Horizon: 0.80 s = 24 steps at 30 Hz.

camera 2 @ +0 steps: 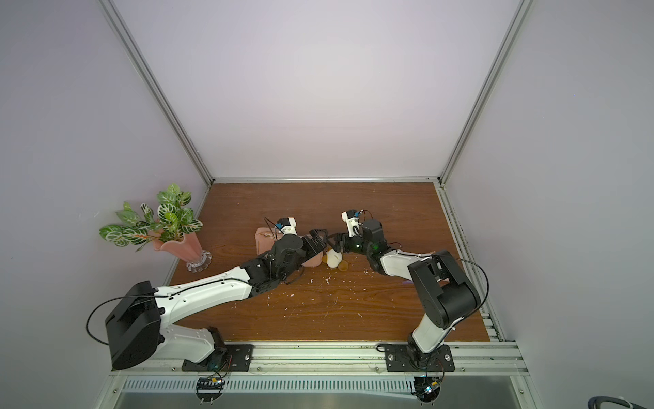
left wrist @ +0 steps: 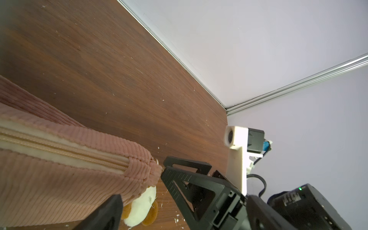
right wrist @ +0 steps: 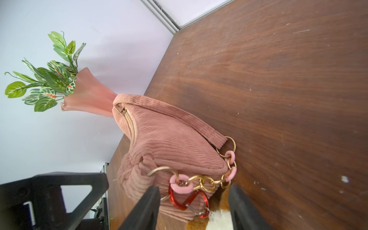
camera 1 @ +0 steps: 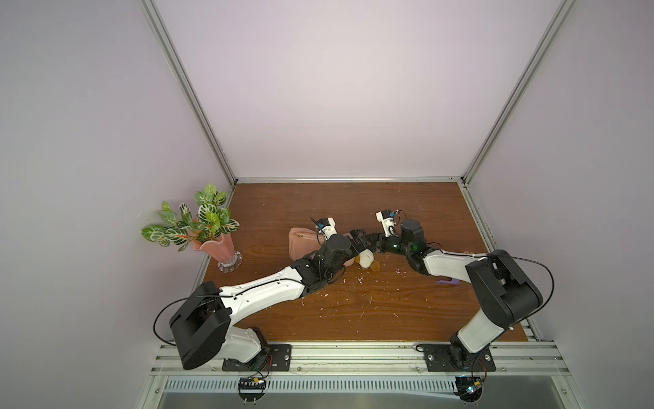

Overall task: Remove the decoration from the bag
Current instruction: Remove the decoration item from the bag.

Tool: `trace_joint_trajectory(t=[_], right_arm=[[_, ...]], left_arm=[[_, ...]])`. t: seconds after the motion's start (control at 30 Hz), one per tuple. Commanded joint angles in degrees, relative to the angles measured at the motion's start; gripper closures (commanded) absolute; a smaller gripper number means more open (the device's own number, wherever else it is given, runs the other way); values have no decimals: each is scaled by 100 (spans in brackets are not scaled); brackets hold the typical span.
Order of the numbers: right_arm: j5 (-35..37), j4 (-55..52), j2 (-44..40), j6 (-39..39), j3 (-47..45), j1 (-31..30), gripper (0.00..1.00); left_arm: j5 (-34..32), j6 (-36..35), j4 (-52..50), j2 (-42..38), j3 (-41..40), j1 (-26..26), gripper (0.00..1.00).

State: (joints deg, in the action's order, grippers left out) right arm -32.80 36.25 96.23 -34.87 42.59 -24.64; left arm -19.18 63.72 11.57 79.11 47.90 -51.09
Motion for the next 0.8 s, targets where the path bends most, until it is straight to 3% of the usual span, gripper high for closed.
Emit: trace_joint_trajectory(t=[0.0,0.77], right_arm=[[-315,418,117,-213,189,4,44],[-1034,1662,834,-978,317,-116,61]], left_arm=[[-55,-88,-122,-106,115,42,3],[-1,-43,-138,-98,95,47,3]])
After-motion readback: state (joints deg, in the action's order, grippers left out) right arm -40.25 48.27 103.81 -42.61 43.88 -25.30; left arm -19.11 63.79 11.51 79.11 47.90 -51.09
